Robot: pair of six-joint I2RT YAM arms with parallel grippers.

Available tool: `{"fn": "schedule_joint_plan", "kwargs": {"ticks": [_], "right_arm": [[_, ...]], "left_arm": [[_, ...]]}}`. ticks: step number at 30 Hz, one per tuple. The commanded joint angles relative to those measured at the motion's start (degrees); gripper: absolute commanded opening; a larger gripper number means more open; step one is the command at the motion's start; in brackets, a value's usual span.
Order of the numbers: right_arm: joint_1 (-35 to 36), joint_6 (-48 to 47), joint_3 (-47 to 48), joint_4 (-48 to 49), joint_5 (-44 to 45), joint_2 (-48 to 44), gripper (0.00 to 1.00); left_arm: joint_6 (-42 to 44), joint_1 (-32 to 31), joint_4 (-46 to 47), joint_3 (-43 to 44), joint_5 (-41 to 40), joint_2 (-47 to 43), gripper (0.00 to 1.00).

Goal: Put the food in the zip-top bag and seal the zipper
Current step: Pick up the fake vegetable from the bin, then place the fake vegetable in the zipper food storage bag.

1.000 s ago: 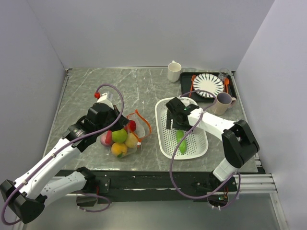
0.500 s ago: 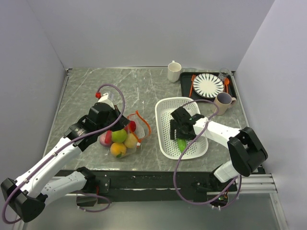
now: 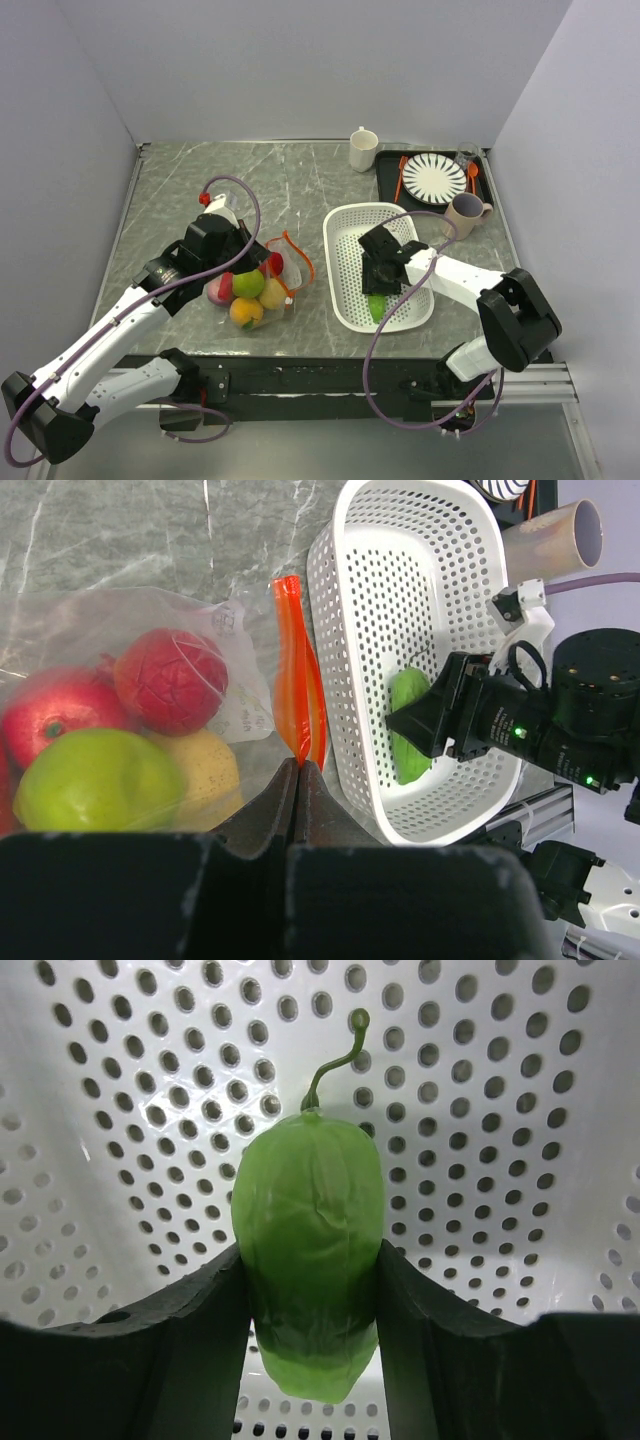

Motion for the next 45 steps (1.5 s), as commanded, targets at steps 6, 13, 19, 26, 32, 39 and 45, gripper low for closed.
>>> {"fn": "schedule_joint_plan", "kwargs": {"ticks": [6, 13, 19, 26, 32, 39, 45], "right_arm": [[0.0, 1.4, 4.8, 5.8, -10.2, -11.4, 0.20], [1.6, 6.7, 4.5, 17.3, -19.5, -16.2, 0.19], [5.2, 9.6, 6.0, 24.0, -17.9, -13.7, 0.18], [8.7, 11.1, 11.8, 28.9, -15.4, -6.0, 0.18], [12.3, 10.7, 15.4, 29.9, -14.7, -0.2, 0.18], [16.3, 9.0, 13.9, 30.4, -13.7, 1.4, 0.16], [18.6, 7.3, 14.5, 28.8, -14.3, 3.2, 0.14]], "left_arm": [[0.3, -0.1, 1.8, 0.6, 0.5, -1.0, 0.01], [0.2, -0.2, 2.3, 0.3, 1.1, -1.0, 0.01], [0.3, -0.1, 2.8, 0.2, 2.8, -0.6, 0.01], [0.5, -0.1, 2.2, 0.3, 2.6, -1.3, 0.01], [0.6, -0.2, 1.4, 1.2, 1.8, -1.0, 0.01], [0.0, -0.1, 1.6, 0.9, 0.5, -1.7, 0.01], [-0.5, -0.1, 1.7, 1.4, 0.0, -1.6, 0.01]]}}
